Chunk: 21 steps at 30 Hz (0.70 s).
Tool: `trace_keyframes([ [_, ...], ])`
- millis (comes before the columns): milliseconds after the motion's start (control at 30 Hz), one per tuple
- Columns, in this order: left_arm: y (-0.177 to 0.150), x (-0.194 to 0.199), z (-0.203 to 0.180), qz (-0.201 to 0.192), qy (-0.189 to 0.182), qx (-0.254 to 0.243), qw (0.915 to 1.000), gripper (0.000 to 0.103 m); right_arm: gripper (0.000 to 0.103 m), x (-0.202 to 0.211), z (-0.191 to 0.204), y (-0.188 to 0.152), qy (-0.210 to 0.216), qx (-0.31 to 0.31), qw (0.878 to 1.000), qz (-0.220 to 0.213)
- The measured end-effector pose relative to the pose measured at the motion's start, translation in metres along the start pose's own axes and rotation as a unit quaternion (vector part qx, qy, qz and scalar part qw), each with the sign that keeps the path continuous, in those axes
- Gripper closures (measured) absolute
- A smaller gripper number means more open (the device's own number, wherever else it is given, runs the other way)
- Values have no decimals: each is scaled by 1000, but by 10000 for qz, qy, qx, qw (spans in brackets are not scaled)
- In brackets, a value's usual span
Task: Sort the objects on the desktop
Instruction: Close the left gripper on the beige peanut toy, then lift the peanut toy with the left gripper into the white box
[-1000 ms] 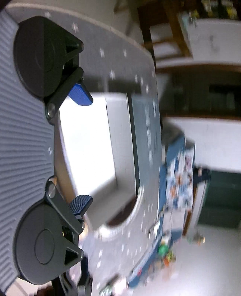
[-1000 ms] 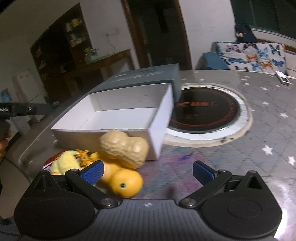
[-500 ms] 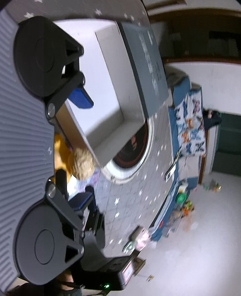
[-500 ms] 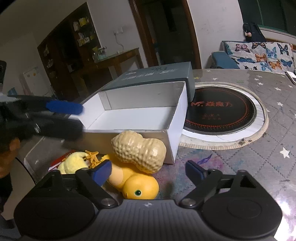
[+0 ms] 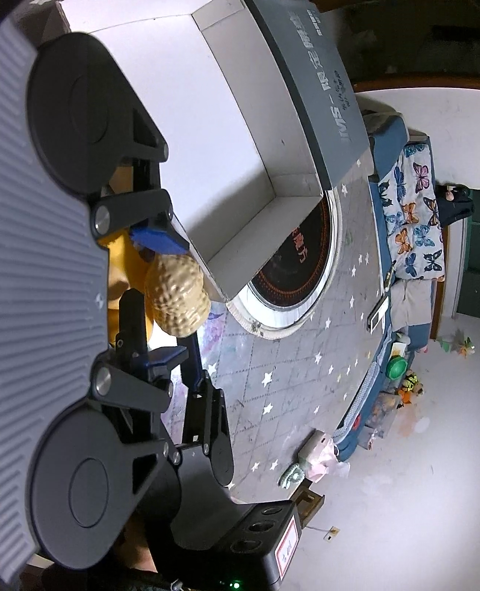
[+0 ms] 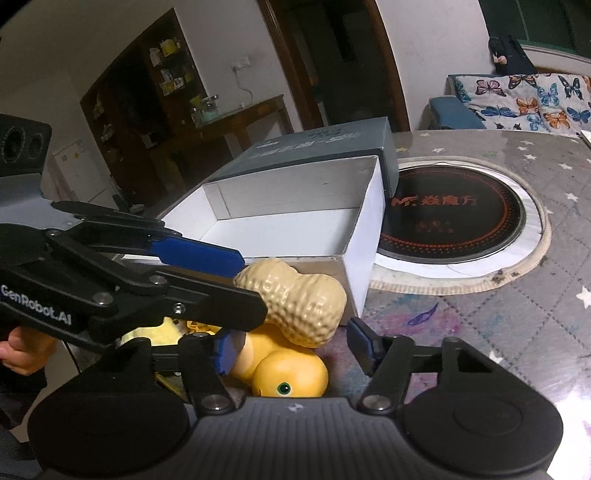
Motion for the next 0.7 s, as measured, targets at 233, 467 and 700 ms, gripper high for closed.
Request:
trace_keyframes([
  [233,-2,-5,6,60,49,80,9999,48,47,0,2,0,-39,47,10000,-32],
  [467,-2,-3,11,49,15,242,9997,60,48,9,7,6,-251,306,9992,-70],
  [700,15,19,10,-302,59,225,9993,60,48,20,22,32,-290,634,9973,-217],
])
Point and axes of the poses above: each gripper's, at about its wrist camera, not at the fingertips, and x roughly against the way its jaws point, z to its left, y to its top, the point moved 10 cm from there along -x, roughly the way its jaws point, and after that the axes turned 4 degrees about x, right-handed, at the moved point
